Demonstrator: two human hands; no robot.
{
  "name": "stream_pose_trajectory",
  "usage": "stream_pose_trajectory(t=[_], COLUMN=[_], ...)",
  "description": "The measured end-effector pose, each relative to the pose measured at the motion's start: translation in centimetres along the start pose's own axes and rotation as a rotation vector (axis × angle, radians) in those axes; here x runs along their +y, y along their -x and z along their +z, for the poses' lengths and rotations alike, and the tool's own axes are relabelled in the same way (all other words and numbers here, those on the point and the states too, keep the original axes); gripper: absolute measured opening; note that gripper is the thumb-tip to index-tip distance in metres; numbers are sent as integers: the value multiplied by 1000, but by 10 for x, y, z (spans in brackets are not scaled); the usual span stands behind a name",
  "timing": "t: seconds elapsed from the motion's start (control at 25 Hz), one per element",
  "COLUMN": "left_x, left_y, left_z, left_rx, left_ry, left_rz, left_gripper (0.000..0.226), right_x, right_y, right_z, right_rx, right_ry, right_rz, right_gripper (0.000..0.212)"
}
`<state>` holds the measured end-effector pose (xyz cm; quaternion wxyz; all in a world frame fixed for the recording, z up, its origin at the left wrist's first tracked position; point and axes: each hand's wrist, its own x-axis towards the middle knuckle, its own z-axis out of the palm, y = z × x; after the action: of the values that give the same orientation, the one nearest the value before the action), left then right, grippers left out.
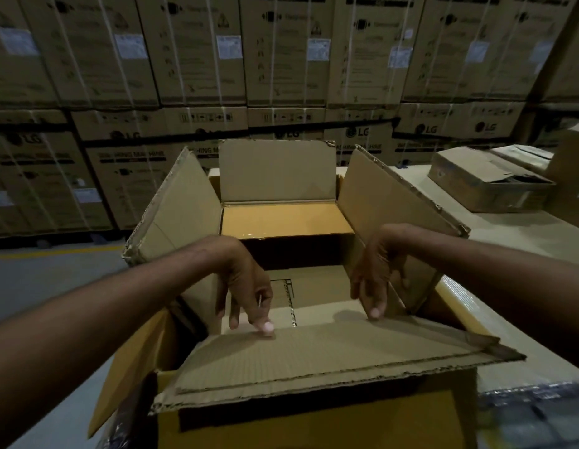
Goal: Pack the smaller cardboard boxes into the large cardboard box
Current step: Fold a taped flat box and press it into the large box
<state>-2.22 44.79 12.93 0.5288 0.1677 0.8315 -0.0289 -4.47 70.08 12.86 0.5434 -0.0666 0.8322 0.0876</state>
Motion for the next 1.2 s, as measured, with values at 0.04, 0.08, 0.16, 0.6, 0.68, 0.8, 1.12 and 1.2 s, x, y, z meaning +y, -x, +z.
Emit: stream_pose_trajectory(t=[0.04, 0.08, 0.16, 0.6, 0.68, 0.8, 1.12, 1.2], left_x=[-4, -9, -19, -65, -88, -135, -162, -160], left_y=[-8, -18, -43, -113, -113, -121, -139, -137], left_z=[-8, -16, -30, -133, -170, -207, -210, -209], left_rx=[61, 143, 329, 1091, 1201, 1197, 1023, 958], left_ry=[12, -2, -96, -294, -351, -268, -604, -627], left_rz=[-22, -47, -111, -403, -435, -500, -711, -718], left_gripper=[65, 71, 78, 105, 95, 82, 104, 108], right_x=[1, 2, 0, 19, 37, 66, 79, 79], right_y=[-9, -23, -55, -125, -125, -136, -177, -180], right_z=[-7, -15, -26, -139, -178, -215, -218, -216], right_rx=[107, 239, 437, 1300, 1329, 1189, 1247, 1225], right_ry=[-27, -32, -34, -21, -42, -2, 292, 302], right_rz=[27, 36, 2, 40, 102, 204, 362, 391], right_gripper=[90, 90, 98, 114, 115, 113, 87, 83])
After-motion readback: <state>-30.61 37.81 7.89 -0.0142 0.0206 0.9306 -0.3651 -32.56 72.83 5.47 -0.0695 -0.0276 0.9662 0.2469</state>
